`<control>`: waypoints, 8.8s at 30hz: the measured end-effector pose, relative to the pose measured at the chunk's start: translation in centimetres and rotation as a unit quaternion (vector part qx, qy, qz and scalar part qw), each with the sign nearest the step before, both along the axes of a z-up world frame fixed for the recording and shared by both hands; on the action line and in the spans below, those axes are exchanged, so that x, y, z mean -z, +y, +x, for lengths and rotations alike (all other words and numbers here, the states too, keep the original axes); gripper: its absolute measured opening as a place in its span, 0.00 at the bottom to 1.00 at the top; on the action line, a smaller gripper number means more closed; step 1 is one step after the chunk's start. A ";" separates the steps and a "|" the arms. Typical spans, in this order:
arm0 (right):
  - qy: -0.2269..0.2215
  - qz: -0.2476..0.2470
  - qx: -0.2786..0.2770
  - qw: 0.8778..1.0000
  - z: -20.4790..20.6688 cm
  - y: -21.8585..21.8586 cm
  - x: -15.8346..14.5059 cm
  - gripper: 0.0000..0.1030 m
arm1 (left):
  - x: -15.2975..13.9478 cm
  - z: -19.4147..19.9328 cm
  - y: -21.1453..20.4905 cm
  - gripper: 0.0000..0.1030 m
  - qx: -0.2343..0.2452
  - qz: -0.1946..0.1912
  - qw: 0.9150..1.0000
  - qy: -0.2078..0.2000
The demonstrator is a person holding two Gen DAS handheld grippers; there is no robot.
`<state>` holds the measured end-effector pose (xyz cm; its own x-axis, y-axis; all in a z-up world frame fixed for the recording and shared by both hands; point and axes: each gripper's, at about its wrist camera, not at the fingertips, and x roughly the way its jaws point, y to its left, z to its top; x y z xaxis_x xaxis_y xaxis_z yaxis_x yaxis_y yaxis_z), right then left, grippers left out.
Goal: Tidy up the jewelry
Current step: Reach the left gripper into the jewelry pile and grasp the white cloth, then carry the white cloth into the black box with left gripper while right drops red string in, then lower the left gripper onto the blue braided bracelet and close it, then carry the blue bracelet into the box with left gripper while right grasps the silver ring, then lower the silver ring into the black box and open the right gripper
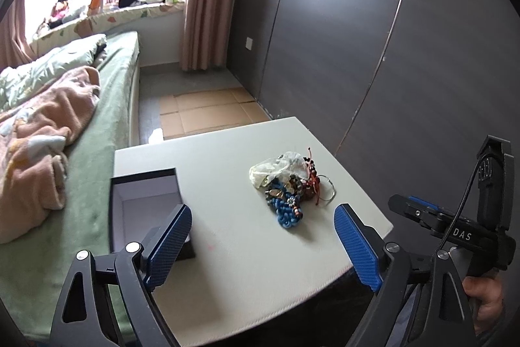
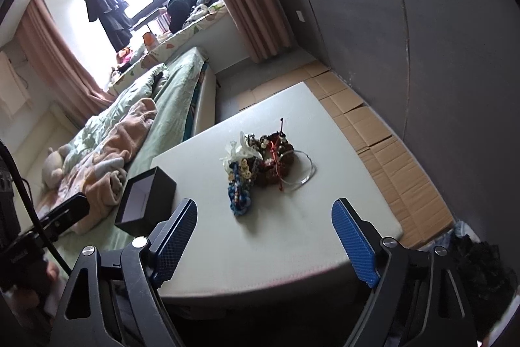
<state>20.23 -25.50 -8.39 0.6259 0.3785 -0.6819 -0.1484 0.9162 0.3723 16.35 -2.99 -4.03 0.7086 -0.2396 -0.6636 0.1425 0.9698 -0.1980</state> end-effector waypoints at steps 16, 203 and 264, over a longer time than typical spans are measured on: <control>0.079 0.073 0.004 0.994 9.8 -0.6 2.0 0.61 | 3.5 8.9 -2.0 0.75 0.018 -0.044 0.997 0.067; 0.108 -0.184 -0.172 0.962 12.5 2.3 9.1 0.66 | 6.9 9.4 -0.6 0.09 -0.038 -0.066 0.993 0.091; 0.006 0.002 -0.255 0.967 8.6 19.9 1.8 0.50 | 4.1 4.6 17.5 0.81 -0.213 -0.102 0.968 0.081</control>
<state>28.84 -5.63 -10.23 0.3493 0.6378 -0.6865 -0.5755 0.7242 0.3800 20.95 14.53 -8.15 0.6624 -0.0870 -0.7441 -0.3110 0.8717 -0.3788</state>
